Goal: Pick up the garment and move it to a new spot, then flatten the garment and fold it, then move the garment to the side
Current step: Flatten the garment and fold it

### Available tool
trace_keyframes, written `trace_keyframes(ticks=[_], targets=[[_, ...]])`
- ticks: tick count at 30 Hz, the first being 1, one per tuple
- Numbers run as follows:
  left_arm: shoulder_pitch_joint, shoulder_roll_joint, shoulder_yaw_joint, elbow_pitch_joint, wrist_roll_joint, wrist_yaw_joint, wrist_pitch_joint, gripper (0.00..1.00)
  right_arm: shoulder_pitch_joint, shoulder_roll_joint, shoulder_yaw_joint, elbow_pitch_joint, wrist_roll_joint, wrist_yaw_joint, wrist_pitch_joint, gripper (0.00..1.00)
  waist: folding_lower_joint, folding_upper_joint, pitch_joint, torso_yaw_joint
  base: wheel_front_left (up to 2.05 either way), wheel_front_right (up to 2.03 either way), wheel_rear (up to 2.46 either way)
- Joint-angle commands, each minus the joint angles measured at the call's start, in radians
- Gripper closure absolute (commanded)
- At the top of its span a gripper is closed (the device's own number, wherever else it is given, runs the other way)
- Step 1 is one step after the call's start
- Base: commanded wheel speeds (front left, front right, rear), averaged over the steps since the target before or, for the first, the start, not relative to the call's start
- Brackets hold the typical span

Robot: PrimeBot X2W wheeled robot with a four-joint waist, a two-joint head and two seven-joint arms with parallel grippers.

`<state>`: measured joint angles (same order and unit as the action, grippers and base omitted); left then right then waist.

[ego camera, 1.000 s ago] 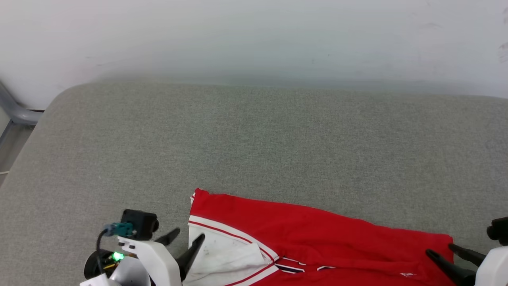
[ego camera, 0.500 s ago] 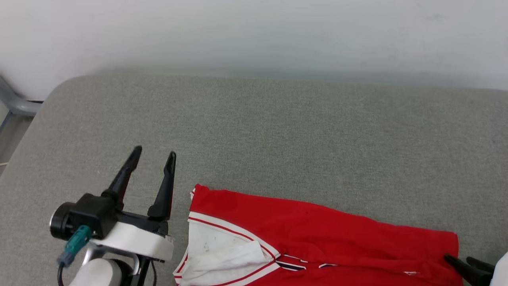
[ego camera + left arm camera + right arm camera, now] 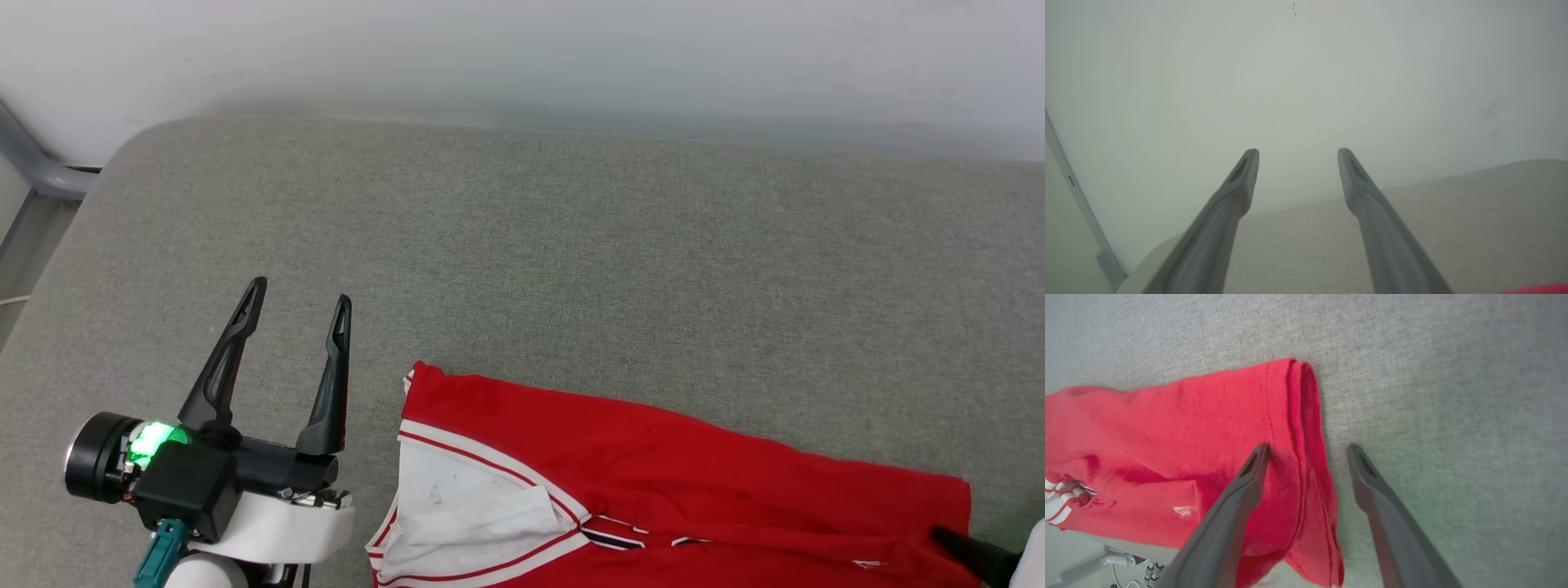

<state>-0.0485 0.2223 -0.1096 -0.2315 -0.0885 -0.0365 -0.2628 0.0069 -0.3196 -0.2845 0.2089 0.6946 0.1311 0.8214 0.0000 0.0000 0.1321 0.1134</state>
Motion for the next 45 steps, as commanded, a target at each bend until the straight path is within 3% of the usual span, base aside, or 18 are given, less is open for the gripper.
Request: trace_keyframes(ticks=[1,9,22,23,24,25,38,45], targets=[[0.013,-0.011,0.009,-0.002,0.007,-0.011,-0.002,0.0,-0.016,0.017,-0.01,0.013,-0.019,-0.001,0.012,0.0,0.0,0.0,0.007,0.005,0.0,0.0,0.0],[-0.003,-0.05,0.029,0.004,0.034,-0.066,-0.002,0.0,-0.041,0.088,-0.007,0.064,-0.083,-0.001,0.066,0.0,0.0,0.0,0.032,0.018,0.0,0.0,0.0],[0.0,-0.066,0.047,0.013,0.041,-0.089,-0.002,0.0,-0.034,0.133,0.103,0.064,-0.031,0.002,0.088,0.0,0.0,0.0,0.014,0.021,0.0,0.0,0.0],[0.002,-0.066,0.047,0.014,0.041,-0.09,-0.002,0.0,-0.031,0.13,0.108,0.067,-0.029,0.002,0.086,0.1,0.0,0.0,0.011,0.02,0.0,0.0,0.0],[0.004,-0.066,0.048,0.014,0.04,-0.09,-0.002,0.0,-0.028,0.123,0.113,0.069,-0.027,0.002,0.078,0.66,0.0,0.0,0.009,0.02,0.0,0.0,0.0],[0.006,-0.067,0.047,0.015,0.039,-0.091,-0.002,0.0,-0.027,0.115,0.115,0.074,-0.029,0.002,0.068,1.0,0.0,0.0,0.007,0.019,0.0,0.0,0.0],[0.014,-0.058,0.043,0.025,0.03,-0.094,-0.002,0.0,-0.052,0.028,0.155,0.141,-0.016,-0.002,-0.066,1.0,0.0,0.0,0.006,0.004,0.0,0.0,0.0],[0.015,-0.053,0.036,0.032,0.023,-0.094,-0.002,0.0,-0.075,-0.042,0.123,0.184,-0.028,-0.003,-0.137,1.0,0.0,0.0,-0.004,-0.003,0.0,0.0,0.0]])
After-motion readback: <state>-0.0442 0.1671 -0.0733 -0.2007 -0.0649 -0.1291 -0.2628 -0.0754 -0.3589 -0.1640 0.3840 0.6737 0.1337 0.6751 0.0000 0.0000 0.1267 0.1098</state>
